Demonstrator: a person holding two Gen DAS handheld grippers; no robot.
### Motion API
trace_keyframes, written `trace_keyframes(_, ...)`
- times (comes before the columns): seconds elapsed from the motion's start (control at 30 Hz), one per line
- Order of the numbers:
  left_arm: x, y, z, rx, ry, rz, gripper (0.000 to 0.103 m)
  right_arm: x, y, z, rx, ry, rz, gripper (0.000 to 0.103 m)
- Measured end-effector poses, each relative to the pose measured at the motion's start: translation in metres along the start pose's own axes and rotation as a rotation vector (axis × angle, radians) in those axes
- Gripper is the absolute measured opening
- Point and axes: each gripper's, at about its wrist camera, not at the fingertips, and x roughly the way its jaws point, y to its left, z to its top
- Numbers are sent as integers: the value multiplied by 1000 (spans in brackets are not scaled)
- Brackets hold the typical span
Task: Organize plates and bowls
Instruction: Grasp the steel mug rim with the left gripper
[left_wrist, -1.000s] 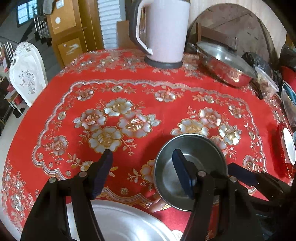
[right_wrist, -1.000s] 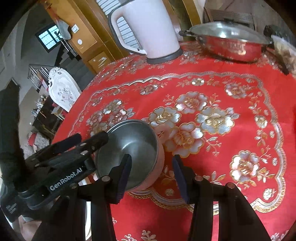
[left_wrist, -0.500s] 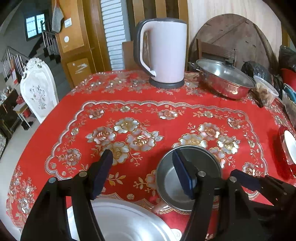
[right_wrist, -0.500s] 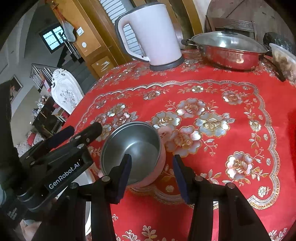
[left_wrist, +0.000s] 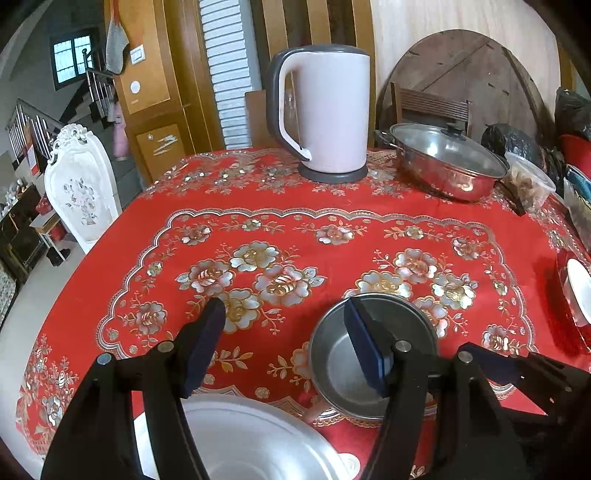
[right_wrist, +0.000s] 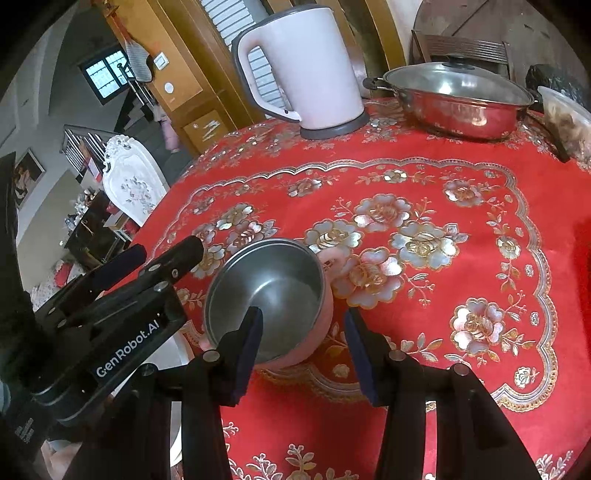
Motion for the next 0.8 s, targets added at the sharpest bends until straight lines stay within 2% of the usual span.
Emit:
trace_keyframes(0.13, 11, 3, 3, -9, 65, -36, 66, 7, -7, 1, 33, 28, 14, 48)
trace_keyframes(0.37, 51, 10, 3, -77, 294, -129, 66, 20, -20, 3, 93, 76, 36, 48)
trace_keyframes(0.57, 68, 6, -2, -82, 375, -186, 66, 29, -12, 6, 61, 91, 42, 46)
trace_keyframes(0.6, 70, 4, -2, -73, 385, -194, 66, 30, -10, 6, 52, 92, 38, 35)
trace_keyframes(0.63, 72, 2, -3, -65, 397, -195, 64, 31, -7, 6, 34, 91, 26, 28)
trace_keyframes(0.7, 78, -1, -4, -43, 424, -187, 16, 33, -2, 5, -7, 84, 0, 25)
trace_keyframes(0.77, 82, -6, -6, -23, 464, -222, 13, 33, -3, 5, -17, 83, -4, 25)
trace_keyframes(0.8, 80, -8, -6, -7, 451, -214, 12, 33, -3, 5, -24, 83, -6, 25)
